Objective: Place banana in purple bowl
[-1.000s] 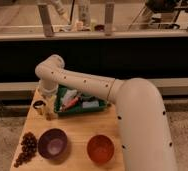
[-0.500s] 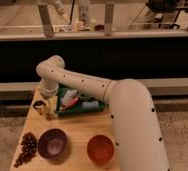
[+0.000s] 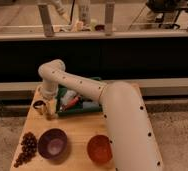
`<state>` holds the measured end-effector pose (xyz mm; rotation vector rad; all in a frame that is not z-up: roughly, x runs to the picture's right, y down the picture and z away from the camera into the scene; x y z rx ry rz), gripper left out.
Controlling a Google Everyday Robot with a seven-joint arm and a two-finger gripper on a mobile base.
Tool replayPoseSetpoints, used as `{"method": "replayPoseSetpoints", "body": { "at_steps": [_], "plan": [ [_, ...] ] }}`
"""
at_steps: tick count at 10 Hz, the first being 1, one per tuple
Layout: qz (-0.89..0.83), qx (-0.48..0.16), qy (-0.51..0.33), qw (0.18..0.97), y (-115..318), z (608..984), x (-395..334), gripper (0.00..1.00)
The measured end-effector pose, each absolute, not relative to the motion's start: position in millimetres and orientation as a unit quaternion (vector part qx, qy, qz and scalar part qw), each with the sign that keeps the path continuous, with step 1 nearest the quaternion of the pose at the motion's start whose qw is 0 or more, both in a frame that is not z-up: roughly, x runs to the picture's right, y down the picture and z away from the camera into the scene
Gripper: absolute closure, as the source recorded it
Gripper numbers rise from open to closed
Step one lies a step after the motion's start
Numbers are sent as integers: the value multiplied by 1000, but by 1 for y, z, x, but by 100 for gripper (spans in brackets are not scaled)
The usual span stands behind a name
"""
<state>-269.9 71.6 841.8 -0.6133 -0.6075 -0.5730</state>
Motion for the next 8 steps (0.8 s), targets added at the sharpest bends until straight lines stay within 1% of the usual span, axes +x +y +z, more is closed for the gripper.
{"method": "replayPoseSetpoints", "body": {
  "at_steps": [1,3,4,6,8],
  "plan": [
    [-272,-299,-300,864,76,844,-275,35],
    [-269,-304,-316,857,80,846,-282,53],
    [-263,-307,-330,853,82,848,-284,66],
    [-246,-308,-360,845,85,851,-283,86],
    [-233,-302,-392,838,83,847,-280,100]
  ]
}}
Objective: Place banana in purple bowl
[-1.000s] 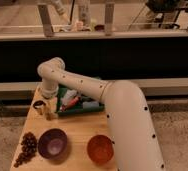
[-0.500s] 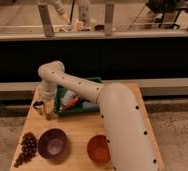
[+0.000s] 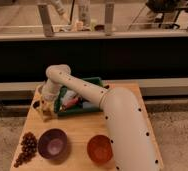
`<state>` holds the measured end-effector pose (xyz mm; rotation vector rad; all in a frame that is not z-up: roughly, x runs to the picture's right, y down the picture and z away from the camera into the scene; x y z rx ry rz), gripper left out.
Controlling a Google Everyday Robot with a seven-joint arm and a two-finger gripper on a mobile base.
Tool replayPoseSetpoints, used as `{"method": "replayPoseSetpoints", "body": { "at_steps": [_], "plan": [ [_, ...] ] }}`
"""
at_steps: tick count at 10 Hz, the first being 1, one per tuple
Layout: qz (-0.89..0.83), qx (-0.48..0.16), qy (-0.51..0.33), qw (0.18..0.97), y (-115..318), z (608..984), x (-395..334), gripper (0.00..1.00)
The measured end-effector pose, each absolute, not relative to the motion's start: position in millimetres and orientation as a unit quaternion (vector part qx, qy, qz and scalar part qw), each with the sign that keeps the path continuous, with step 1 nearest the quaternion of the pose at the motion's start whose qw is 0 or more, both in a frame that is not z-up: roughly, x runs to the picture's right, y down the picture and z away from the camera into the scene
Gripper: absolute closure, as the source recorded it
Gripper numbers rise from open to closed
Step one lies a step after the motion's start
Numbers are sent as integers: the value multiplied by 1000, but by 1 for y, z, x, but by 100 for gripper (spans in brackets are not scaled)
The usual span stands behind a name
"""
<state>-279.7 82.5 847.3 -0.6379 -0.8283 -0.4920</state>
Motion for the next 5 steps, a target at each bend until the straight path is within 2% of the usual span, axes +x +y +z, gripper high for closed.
{"method": "replayPoseSetpoints", "body": {
  "at_steps": [2,3,5],
  "plan": [
    [-237,-302,-421,822,75,829,-278,100],
    [-245,-307,-432,811,73,807,-279,100],
    [-251,-324,-440,799,88,776,-279,100]
  ]
}}
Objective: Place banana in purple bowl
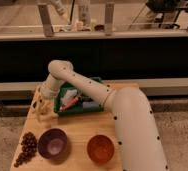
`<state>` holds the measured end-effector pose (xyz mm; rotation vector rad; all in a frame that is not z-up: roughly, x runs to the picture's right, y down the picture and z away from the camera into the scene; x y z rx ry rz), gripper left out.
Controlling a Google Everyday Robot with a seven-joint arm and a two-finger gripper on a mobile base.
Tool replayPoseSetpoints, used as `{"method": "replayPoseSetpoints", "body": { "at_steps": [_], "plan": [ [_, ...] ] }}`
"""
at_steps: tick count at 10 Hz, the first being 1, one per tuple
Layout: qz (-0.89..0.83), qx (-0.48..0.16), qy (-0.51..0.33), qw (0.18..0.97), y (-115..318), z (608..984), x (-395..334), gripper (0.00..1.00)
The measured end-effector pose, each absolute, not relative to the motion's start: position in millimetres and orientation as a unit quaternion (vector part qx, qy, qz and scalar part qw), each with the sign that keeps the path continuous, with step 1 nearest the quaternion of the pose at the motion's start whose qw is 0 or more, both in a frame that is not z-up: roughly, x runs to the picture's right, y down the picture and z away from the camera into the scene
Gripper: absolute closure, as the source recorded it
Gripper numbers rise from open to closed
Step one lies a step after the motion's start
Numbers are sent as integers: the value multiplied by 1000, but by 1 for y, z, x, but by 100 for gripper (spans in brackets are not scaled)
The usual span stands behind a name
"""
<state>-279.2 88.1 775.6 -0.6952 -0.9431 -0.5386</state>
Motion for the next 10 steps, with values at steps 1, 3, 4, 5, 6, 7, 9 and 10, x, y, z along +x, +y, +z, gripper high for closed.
{"method": "replayPoseSetpoints", "body": {
  "at_steps": [1,3,4,5,6,7,9,10],
  "plan": [
    [-252,-341,-443,790,106,756,-276,100],
    [-241,-370,-440,782,137,728,-262,100],
    [-234,-381,-439,779,150,715,-256,100],
    [-225,-389,-438,779,164,700,-246,100],
    [-216,-390,-438,780,171,686,-234,98],
    [-212,-390,-441,780,176,678,-223,93],
    [-205,-384,-441,785,190,662,-201,70],
    [-205,-382,-438,787,191,662,-197,63]
  ]
}}
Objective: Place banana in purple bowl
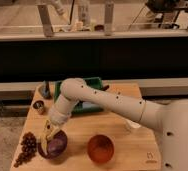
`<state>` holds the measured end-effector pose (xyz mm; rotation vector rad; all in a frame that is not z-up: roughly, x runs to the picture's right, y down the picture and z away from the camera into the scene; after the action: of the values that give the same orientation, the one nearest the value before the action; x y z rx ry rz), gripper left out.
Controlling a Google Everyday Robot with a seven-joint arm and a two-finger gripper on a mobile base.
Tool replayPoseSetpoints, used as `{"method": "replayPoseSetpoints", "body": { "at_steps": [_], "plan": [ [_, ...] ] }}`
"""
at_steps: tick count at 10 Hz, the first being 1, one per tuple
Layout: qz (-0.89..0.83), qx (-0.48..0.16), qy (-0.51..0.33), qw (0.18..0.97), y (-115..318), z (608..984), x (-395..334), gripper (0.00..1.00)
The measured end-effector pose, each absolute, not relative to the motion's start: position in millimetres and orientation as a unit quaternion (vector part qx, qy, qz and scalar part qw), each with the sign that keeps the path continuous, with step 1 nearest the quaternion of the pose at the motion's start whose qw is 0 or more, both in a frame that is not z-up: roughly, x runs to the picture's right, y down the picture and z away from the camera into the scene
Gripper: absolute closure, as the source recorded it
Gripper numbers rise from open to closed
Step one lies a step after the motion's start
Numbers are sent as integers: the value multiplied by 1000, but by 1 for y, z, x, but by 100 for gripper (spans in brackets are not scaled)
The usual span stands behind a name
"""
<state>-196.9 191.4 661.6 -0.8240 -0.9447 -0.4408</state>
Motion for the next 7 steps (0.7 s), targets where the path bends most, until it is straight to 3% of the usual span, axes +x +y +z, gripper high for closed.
{"method": "replayPoseSetpoints", "body": {
  "at_steps": [4,7],
  "plan": [
    [-204,-391,-410,798,189,681,-185,24],
    [-190,-410,-379,808,201,701,-166,20]
  ]
}}
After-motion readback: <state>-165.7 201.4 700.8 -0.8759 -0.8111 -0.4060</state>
